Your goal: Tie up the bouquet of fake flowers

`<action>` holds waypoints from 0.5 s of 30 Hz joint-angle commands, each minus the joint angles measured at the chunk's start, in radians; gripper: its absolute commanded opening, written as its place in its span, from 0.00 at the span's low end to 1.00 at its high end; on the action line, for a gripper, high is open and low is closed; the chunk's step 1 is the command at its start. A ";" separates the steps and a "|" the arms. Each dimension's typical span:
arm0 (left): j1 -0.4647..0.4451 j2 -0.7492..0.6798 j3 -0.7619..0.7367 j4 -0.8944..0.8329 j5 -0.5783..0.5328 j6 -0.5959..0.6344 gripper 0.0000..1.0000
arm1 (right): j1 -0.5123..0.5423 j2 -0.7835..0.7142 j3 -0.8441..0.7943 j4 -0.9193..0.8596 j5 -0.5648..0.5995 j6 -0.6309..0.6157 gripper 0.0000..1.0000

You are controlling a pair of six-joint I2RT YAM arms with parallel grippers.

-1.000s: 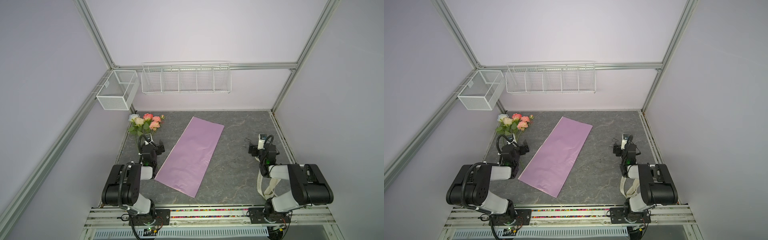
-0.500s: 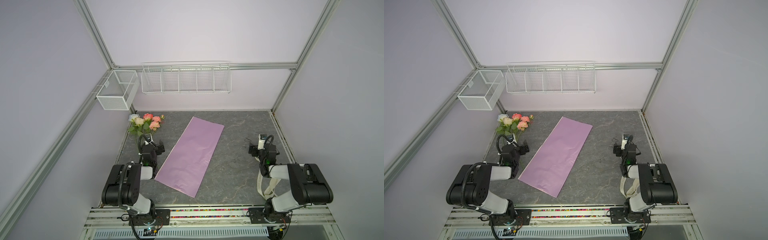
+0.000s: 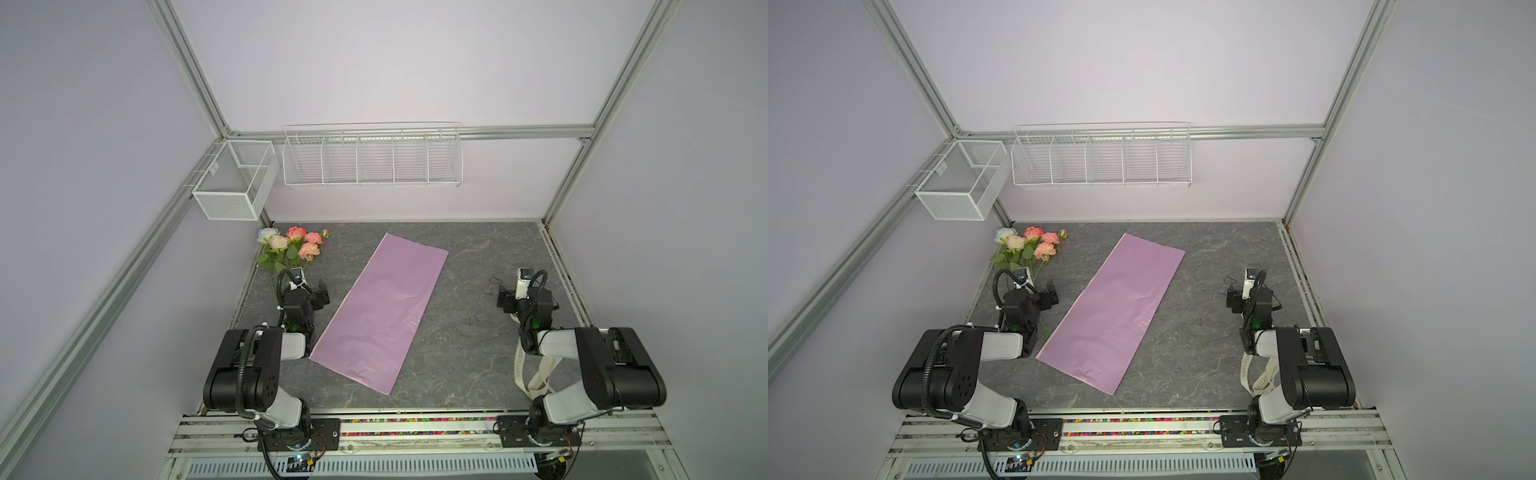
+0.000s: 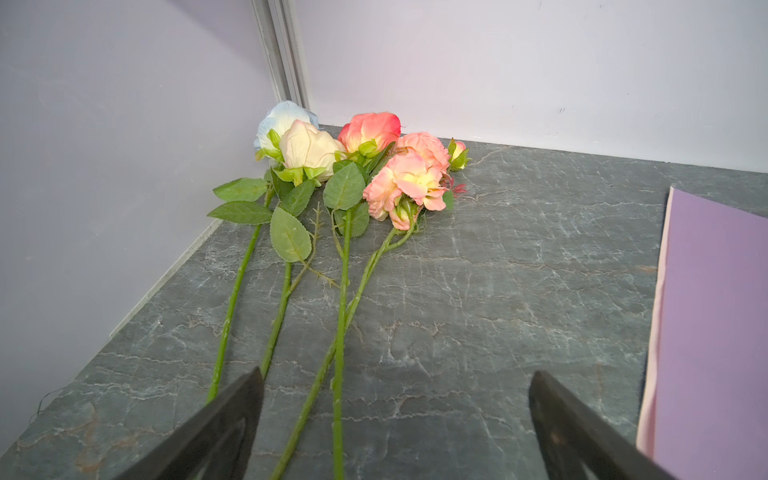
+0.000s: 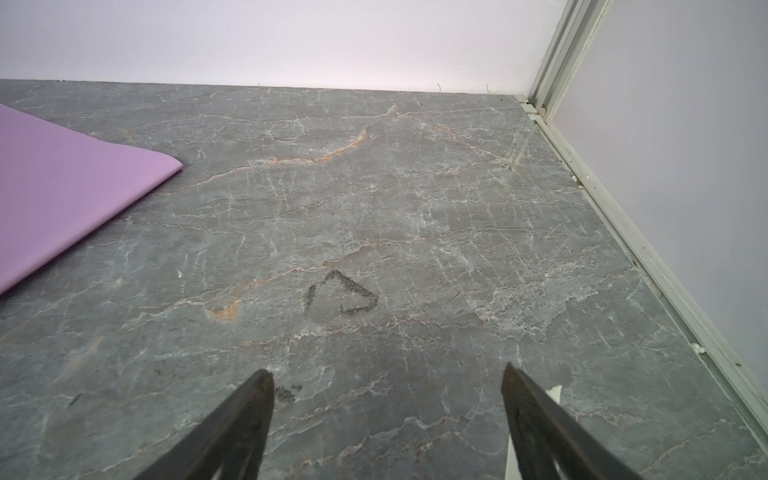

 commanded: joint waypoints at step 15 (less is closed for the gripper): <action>0.007 -0.383 0.149 -0.577 -0.165 -0.257 0.99 | 0.001 -0.290 0.389 -1.001 -0.023 0.364 0.89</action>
